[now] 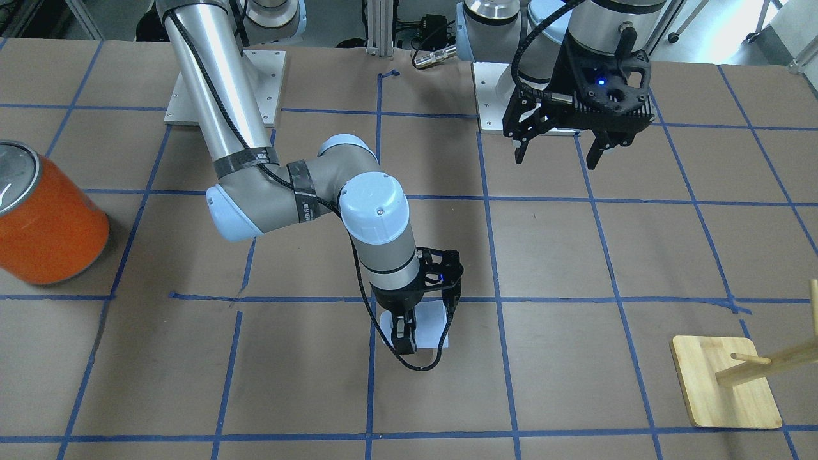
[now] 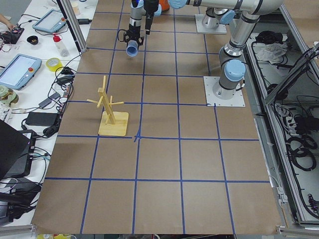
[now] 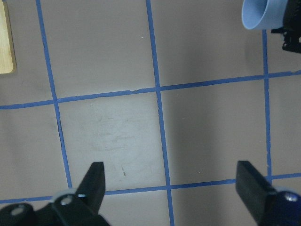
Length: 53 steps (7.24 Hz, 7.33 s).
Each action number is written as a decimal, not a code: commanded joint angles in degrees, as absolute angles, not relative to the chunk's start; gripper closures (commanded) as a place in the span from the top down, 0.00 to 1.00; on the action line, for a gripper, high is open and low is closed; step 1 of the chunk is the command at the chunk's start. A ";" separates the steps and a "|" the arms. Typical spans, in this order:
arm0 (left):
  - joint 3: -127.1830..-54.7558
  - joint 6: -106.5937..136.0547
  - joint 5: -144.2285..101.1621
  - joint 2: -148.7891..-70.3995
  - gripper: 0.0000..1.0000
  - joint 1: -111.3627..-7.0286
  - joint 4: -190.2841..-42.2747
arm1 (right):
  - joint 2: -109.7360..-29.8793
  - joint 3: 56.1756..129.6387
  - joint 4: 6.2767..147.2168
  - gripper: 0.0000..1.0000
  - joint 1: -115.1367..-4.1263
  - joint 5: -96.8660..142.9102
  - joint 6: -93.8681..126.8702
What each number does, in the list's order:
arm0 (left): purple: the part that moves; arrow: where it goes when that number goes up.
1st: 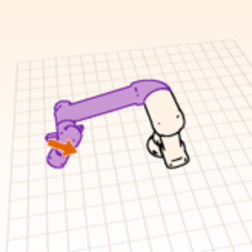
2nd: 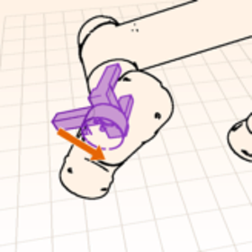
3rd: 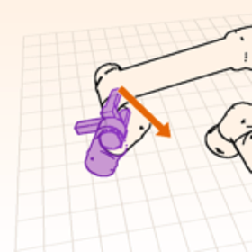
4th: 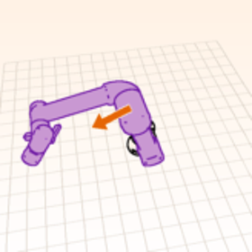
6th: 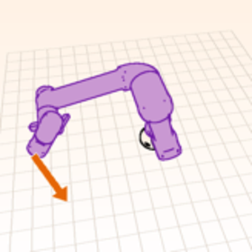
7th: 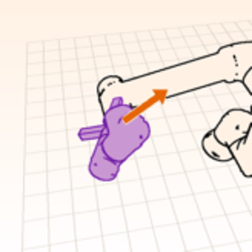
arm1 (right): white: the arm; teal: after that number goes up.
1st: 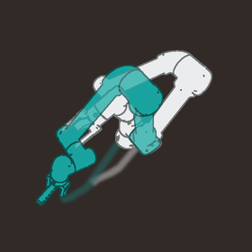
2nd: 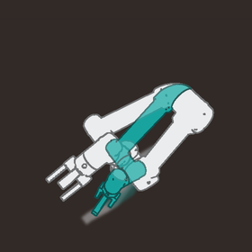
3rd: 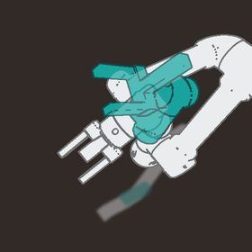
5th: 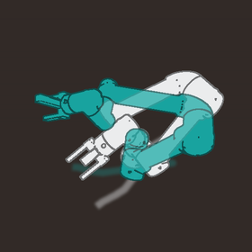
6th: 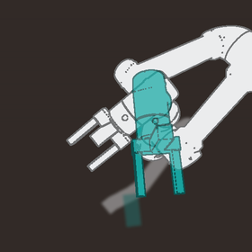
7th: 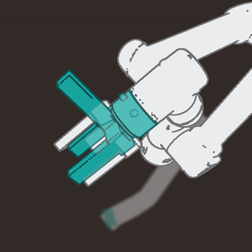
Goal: Flip cup
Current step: 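Lift the cup with the right gripper and carry it toward the table center, then lower the cup and lay it on its side with the right gripper, then open the right gripper and withdraw it back toward its start, then reach the left gripper toward the open end of the lying cup, then grasp the rim of the lying cup with the left gripper, then lift and rotate the cup upright with the left gripper, setting it down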
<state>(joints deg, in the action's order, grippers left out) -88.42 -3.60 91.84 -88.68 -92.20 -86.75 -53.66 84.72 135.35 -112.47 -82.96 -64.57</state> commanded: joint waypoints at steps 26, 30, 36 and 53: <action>-103.80 -6.15 54.11 -109.75 1.00 -83.76 -56.16 | -86.23 86.04 85.34 1.00 -88.42 -91.24 -4.94; -103.62 -6.24 51.06 -115.13 1.00 -83.67 -53.70 | -85.52 87.71 92.46 1.00 -88.59 -91.41 -3.60; -103.45 -2.90 43.43 -118.65 0.71 -83.76 -52.03 | -85.61 87.89 93.07 1.00 -88.95 -92.02 -2.02; -89.65 -11.86 89.12 -115.82 0.05 -84.20 -54.23 | -85.69 87.89 93.16 1.00 -88.86 -91.58 -2.11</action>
